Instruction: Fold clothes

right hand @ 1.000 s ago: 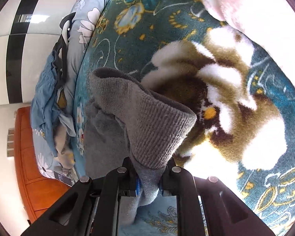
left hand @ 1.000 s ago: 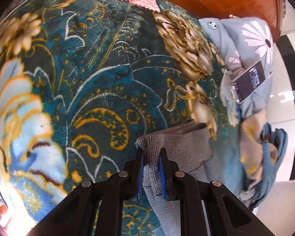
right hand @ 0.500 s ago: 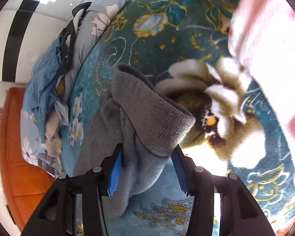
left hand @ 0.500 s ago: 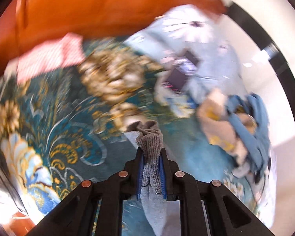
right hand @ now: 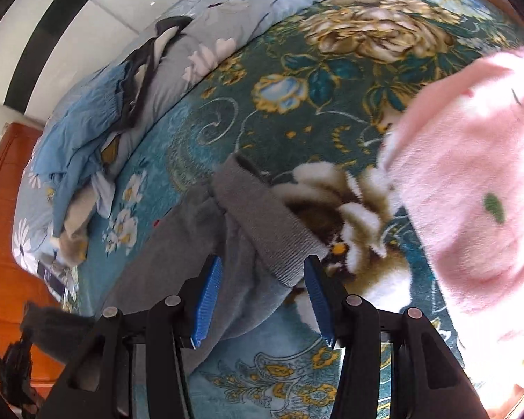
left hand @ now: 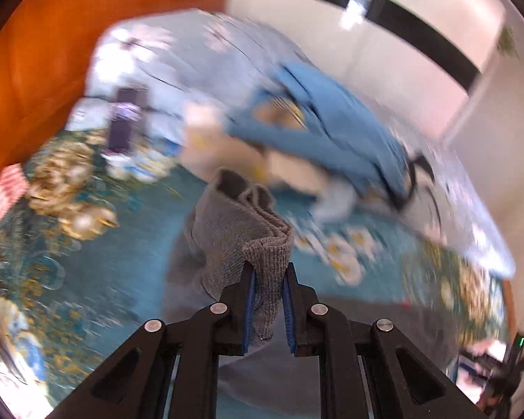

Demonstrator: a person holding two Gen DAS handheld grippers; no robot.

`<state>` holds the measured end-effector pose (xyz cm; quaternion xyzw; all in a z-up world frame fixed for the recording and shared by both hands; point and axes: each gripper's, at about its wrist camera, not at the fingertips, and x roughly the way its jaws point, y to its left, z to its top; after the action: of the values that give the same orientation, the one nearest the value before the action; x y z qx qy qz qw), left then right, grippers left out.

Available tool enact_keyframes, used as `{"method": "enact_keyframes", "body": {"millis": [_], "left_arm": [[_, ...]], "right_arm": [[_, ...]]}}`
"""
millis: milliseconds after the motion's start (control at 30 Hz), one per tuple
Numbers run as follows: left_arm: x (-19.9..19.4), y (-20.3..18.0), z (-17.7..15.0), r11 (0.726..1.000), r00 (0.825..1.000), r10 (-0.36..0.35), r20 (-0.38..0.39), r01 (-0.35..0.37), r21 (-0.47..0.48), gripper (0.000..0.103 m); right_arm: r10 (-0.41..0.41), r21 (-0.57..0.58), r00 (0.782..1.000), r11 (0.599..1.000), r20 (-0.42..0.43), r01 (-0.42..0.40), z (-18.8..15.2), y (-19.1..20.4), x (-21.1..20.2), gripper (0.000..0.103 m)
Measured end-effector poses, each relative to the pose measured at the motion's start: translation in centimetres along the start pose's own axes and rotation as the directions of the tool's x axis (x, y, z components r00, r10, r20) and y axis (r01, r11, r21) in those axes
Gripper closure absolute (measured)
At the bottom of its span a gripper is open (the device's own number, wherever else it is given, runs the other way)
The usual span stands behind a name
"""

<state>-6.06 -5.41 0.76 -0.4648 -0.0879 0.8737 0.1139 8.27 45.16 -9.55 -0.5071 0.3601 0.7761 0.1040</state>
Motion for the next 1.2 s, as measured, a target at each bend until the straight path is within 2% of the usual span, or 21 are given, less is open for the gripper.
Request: {"method": "enact_keyframes", "body": {"millis": [100, 233, 433, 500, 533, 600, 633, 700, 767, 800, 867, 933, 1000, 1100, 1200], "left_arm": [[3.6, -4.4, -3.0, 0.999, 0.995, -0.021, -0.095, 0.025, 0.040, 0.087], [8.0, -8.9, -7.8, 0.995, 0.977, 0.009, -0.213, 0.013, 0.103, 0.087], [11.0, -10.9, -12.4, 0.989, 0.943, 0.031, -0.332, 0.019, 0.146, 0.085], [11.0, -11.0, -13.1, 0.987, 0.936, 0.020, -0.352, 0.038, 0.158, 0.075], [10.9, -10.8, -13.2, 0.988, 0.930, -0.016, -0.367, 0.071, 0.138, 0.071], [10.4, -10.5, -13.2, 0.987, 0.915, -0.100, -0.391, 0.140, 0.073, 0.056], [9.9, -10.3, -13.0, 0.984, 0.909, -0.143, -0.392, 0.174, 0.044, 0.054], [8.9, -10.0, -12.7, 0.981, 0.914, -0.166, -0.371, 0.193, 0.036, 0.052], [7.8, -9.1, -12.0, 0.982, 0.929, -0.170, -0.330, 0.186, 0.020, 0.050], [7.2, -8.1, -11.5, 0.986, 0.939, -0.162, -0.303, 0.169, -0.002, 0.048], [6.5, -5.6, -10.6, 0.997, 0.964, -0.080, -0.255, 0.071, -0.044, 0.046], [6.5, -3.1, -10.1, 0.997, 0.972, 0.019, -0.236, -0.038, -0.074, 0.046], [6.6, -0.4, -9.9, 0.984, 0.968, 0.099, -0.231, -0.129, -0.119, 0.046], [6.6, 3.9, -10.4, 0.954, 0.961, 0.138, -0.241, -0.194, -0.228, 0.046], [6.8, 6.9, -11.6, 0.922, 0.957, 0.123, -0.263, -0.208, -0.327, 0.046]], "right_arm": [[0.029, -0.030, 0.999, 0.999, -0.019, -0.029, -0.6, 0.7, 0.5, 0.053], [0.062, -0.045, 0.997, 0.997, -0.052, -0.064, -1.5, 1.3, 1.3, 0.053], [0.090, -0.081, 0.991, 0.992, -0.101, -0.098, -2.9, 2.8, 2.8, 0.053], [0.109, -0.099, 0.986, 0.988, -0.123, -0.122, -3.5, 3.8, 3.4, 0.053], [0.120, -0.113, 0.983, 0.984, -0.135, -0.136, -3.8, 4.5, 3.8, 0.053], [0.148, -0.138, 0.974, 0.975, -0.173, -0.172, -4.5, 5.9, 4.7, 0.053], [0.162, -0.149, 0.967, 0.970, -0.195, -0.192, -4.9, 6.7, 5.3, 0.053], [0.189, -0.170, 0.953, 0.958, -0.239, -0.233, -5.7, 8.2, 6.4, 0.053], [0.214, -0.189, 0.935, 0.943, -0.283, -0.273, -6.5, 9.8, 7.5, 0.053], [0.226, -0.197, 0.925, 0.935, -0.305, -0.293, -6.9, 10.5, 8.0, 0.053], [0.248, -0.213, 0.904, 0.918, -0.349, -0.334, -7.7, 12.1, 9.2, 0.053], [0.268, -0.226, 0.880, 0.899, -0.393, -0.375, -8.5, 13.6, 10.3, 0.053], [0.282, -0.233, 0.855, 0.882, -0.435, -0.410, -9.3, 15.0, 11.4, 0.053], [0.270, -0.224, 0.834, 0.882, -0.481, -0.414, -10.5, 16.2, 13.3, 0.053], [0.240, -0.216, 0.837, 0.898, -0.493, -0.385, -11.3, 16.4, 14.5, 0.053]]}}
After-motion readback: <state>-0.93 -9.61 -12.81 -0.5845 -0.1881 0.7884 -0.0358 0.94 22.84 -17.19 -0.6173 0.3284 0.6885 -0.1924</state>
